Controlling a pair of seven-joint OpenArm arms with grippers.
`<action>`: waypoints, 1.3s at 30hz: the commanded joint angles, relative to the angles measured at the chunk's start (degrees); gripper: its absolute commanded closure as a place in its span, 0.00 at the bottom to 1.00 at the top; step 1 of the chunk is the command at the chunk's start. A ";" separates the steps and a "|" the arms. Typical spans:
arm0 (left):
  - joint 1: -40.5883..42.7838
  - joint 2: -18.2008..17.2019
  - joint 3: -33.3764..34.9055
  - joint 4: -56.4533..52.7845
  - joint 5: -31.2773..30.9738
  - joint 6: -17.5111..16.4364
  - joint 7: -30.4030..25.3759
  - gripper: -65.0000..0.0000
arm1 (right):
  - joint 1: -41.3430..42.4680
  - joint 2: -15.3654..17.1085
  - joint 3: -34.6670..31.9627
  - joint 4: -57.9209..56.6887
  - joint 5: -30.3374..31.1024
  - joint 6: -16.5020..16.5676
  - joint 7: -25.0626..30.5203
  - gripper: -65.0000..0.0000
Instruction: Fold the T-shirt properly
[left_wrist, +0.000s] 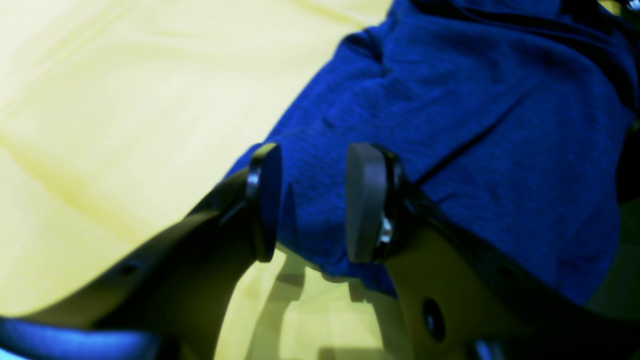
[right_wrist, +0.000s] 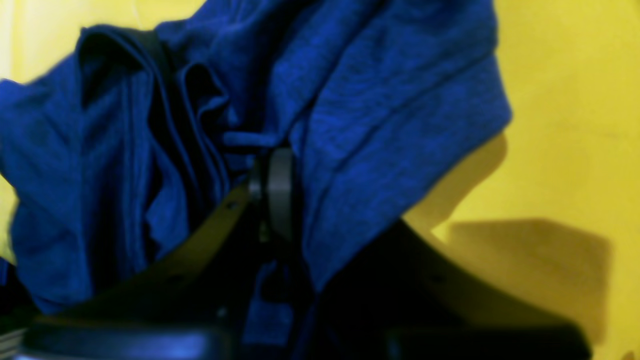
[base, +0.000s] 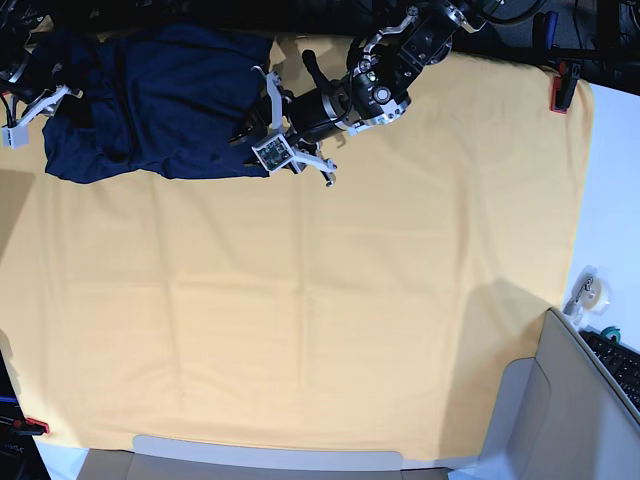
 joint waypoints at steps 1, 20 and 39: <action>-0.83 0.25 -0.08 1.03 -0.67 0.06 -1.24 0.67 | 0.05 -0.63 -1.00 -1.48 -4.35 -0.14 -5.32 0.91; 1.63 -5.12 -0.34 1.29 -0.75 0.06 -1.15 0.67 | -3.73 -6.43 -0.82 21.99 -4.35 -0.14 -5.41 0.92; 13.15 -10.83 -14.50 6.66 -0.84 -0.20 1.92 0.67 | -2.33 -11.53 -15.15 37.46 -4.00 -0.14 -5.41 0.92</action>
